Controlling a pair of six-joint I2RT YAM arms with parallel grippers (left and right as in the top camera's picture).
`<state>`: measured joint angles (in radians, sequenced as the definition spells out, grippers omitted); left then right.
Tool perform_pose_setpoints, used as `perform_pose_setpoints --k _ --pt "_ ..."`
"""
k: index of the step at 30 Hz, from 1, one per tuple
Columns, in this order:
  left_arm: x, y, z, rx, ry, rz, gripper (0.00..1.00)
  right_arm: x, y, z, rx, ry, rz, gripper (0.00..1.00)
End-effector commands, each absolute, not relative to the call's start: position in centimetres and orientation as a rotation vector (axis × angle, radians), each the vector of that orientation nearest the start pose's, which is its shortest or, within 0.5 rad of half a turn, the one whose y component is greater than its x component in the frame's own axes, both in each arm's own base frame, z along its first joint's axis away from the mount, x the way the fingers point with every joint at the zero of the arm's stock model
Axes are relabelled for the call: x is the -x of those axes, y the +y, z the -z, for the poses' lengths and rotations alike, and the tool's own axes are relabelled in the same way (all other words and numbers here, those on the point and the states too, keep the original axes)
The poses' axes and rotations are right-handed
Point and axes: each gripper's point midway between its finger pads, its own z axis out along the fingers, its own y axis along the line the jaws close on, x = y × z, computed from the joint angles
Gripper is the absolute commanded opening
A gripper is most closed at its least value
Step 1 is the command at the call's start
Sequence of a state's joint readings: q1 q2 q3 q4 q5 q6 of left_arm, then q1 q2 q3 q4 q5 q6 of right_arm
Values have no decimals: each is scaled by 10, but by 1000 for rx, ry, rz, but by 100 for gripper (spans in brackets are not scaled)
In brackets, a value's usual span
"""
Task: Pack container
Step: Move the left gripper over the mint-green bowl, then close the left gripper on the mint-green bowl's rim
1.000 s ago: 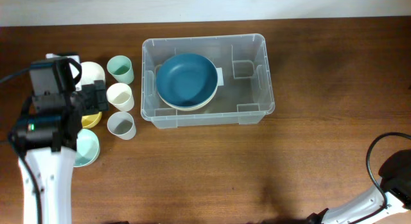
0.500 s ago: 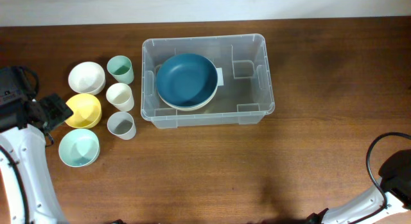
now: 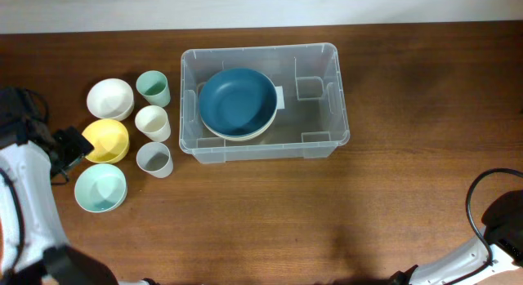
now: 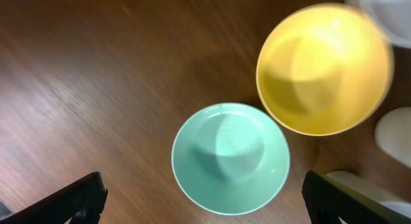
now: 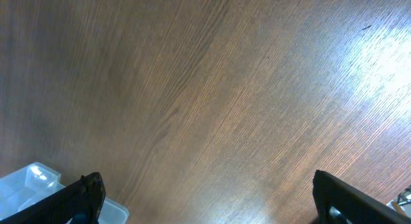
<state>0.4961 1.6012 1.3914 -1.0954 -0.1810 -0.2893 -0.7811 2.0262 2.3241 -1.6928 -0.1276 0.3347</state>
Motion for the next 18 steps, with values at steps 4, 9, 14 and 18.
perform_pose_setpoints --k 4,9,14,18 --pt "-292 179 -95 1207 2799 -144 100 -294 -262 -242 -1528 2508 -110 99" --pt "-286 172 -66 1217 2916 -98 100 -294 -262 -242 -1527 2508 -110 99" --pt "-275 175 -65 1224 2955 -113 100 -294 -262 -242 -1528 2508 -110 99" --pt "-261 181 -65 1292 2963 -105 100 -294 -262 -242 -1527 2508 -110 99"
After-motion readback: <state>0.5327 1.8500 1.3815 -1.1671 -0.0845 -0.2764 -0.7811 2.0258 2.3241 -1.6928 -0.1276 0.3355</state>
